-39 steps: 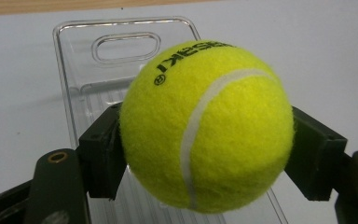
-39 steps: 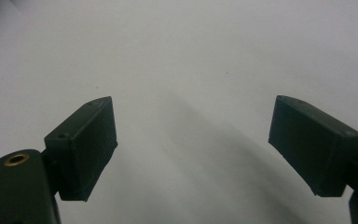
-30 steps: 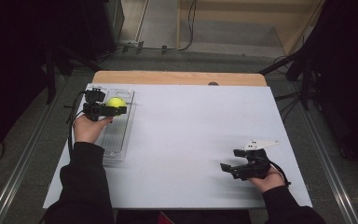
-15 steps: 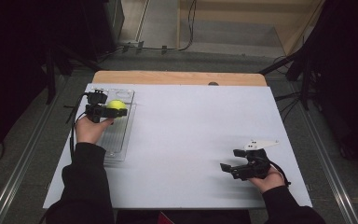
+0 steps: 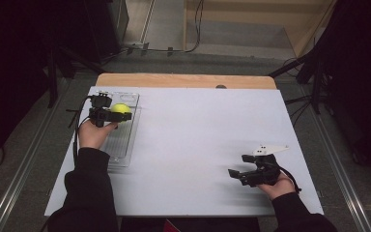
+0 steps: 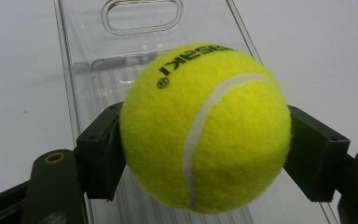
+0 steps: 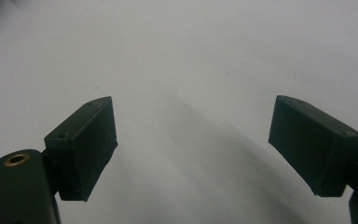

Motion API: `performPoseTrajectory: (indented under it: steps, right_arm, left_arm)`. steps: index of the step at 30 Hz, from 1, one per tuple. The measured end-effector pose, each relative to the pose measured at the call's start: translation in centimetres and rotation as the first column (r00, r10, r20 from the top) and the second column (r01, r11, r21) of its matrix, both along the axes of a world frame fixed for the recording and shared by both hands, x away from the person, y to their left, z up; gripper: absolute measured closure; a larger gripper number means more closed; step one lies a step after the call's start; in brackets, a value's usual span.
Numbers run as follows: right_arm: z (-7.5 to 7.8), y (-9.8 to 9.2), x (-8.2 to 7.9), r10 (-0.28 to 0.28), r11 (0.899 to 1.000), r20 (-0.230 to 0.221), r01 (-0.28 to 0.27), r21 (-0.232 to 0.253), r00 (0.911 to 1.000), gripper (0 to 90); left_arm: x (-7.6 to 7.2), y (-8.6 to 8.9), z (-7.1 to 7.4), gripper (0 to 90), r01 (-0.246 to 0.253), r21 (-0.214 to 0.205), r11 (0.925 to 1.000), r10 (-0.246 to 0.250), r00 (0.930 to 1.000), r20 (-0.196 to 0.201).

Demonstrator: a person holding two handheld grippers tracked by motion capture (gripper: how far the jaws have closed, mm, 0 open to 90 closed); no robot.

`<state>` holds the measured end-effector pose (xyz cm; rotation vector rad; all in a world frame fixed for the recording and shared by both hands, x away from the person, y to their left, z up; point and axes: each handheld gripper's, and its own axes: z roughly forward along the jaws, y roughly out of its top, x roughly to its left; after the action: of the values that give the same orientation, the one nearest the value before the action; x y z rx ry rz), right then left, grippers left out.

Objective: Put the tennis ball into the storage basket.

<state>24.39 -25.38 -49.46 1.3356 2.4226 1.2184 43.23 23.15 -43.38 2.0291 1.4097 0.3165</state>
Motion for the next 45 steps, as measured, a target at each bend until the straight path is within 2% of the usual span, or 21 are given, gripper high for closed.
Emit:
performPoseTrajectory:
  steps: [2,4,12,19,24,30,33,40,45]
  right_arm:
    - [0.0,0.0,0.0,0.0,1.0,0.0,0.0,0.0,1.0,13.3]
    - [0.0,0.0,0.0,0.0,1.0,0.0,0.0,0.0,1.0,13.3]
    - [0.0,0.0,0.0,0.0,1.0,-0.001,0.0,-0.002,1.0,13.3]
    - [0.0,0.1,0.1,-0.002,1.0,-0.003,0.002,0.001,1.0,13.3]
    - [0.1,0.1,0.2,0.008,1.0,0.001,-0.008,0.002,1.0,13.3]
    - [0.1,0.2,0.2,0.01,1.0,0.001,-0.01,0.001,0.9999,13.3]
    - [0.1,0.1,0.2,0.008,1.0,0.002,-0.008,0.001,1.0,13.3]
    - [0.1,0.1,0.0,0.003,1.0,0.004,-0.003,0.002,1.0,13.3]
    - [0.1,0.0,0.0,0.002,1.0,0.004,-0.002,0.001,1.0,13.3]
  left_arm:
    - [-0.1,0.2,0.4,23.0,-0.002,-0.04,0.9992,0.003,0.9998,0.017]
    - [-0.3,0.3,0.8,23.0,-0.002,-0.063,0.998,0.004,0.9993,0.036]
    - [-0.6,0.0,2.0,23.0,0.021,-0.054,0.9983,-0.019,0.9984,0.053]
    - [-1.1,-0.5,3.0,23.0,0.061,-0.103,0.9929,-0.056,0.9974,0.045]
    - [-1.4,-1.3,3.3,23.1,0.114,-0.144,0.9831,-0.109,0.9933,0.037]
    - [-1.7,-2.5,3.5,23.1,0.171,-0.165,0.9713,-0.166,0.9851,0.045]
    - [-1.8,-3.1,3.5,23.1,0.194,-0.181,0.9642,-0.189,0.981,0.044]
    - [-2.1,-4.4,3.4,23.2,0.231,-0.192,0.9538,-0.228,0.9729,0.038]
    - [-2.4,-5.3,3.1,23.2,0.258,-0.207,0.9437,-0.258,0.9657,0.028]
